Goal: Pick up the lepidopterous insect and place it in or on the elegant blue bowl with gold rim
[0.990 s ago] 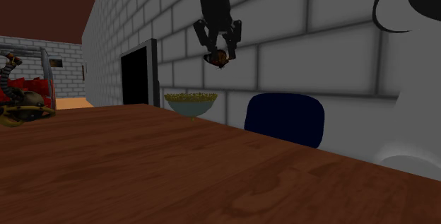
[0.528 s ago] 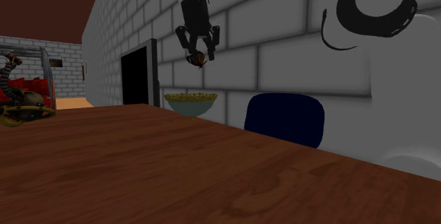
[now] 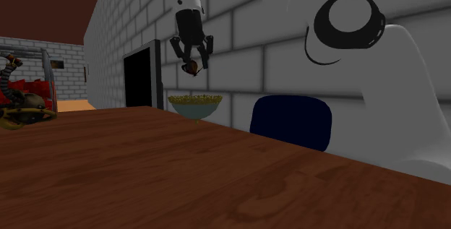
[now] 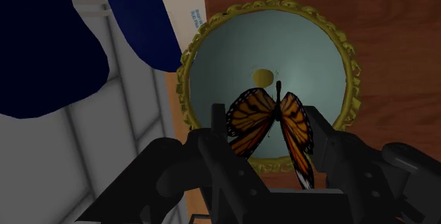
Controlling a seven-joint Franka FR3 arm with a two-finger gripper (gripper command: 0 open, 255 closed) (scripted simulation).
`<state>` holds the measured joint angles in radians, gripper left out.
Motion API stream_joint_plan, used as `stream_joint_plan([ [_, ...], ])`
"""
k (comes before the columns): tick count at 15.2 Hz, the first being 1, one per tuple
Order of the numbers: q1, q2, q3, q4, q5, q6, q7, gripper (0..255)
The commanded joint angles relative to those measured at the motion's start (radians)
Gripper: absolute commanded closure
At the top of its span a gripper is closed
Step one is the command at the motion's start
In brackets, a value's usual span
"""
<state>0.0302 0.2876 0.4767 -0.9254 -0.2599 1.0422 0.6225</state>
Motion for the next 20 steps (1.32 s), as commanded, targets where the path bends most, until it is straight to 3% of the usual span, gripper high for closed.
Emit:
stream_joint_plan([
  [1, -0.024, -0.038, 0.000, -0.086, 0.024, 0.052, 0.000, 255],
  [10, -0.080, -0.152, -0.012, -0.376, 0.087, 0.240, -0.006, 255],
  [18, -0.080, -0.152, -0.013, -0.375, 0.087, 0.240, -0.006, 255],
  [19, -0.080, -0.152, -0.013, -0.375, 0.087, 0.240, -0.006, 0],
  [20, -0.080, -0.152, -0.013, -0.375, 0.087, 0.240, -0.006, 0],
])
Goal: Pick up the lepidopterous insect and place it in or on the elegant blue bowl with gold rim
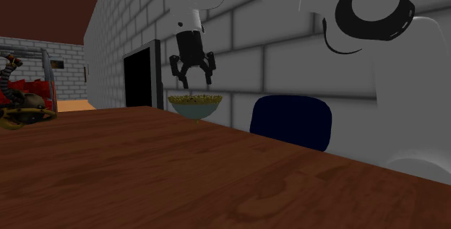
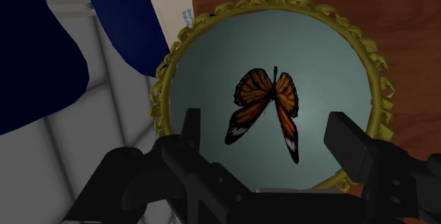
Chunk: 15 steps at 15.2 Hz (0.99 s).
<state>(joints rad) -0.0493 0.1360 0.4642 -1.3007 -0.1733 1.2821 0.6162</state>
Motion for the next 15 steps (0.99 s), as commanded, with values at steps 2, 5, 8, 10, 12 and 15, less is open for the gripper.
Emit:
stream_joint_plan([
  [2, 0.000, 0.000, 0.000, 0.000, 0.000, 0.000, 0.000, 0],
  [5, 0.013, 0.030, 0.005, 0.073, -0.015, -0.047, 0.006, 0],
  [8, 0.076, 0.149, 0.021, 0.334, -0.081, -0.204, 0.022, 0],
  [10, 0.078, 0.148, 0.018, 0.334, -0.080, -0.203, 0.022, 0],
  [12, 0.078, 0.148, 0.018, 0.334, -0.080, -0.203, 0.022, 0],
  [15, 0.078, 0.148, 0.018, 0.334, -0.080, -0.203, 0.022, 0],
])
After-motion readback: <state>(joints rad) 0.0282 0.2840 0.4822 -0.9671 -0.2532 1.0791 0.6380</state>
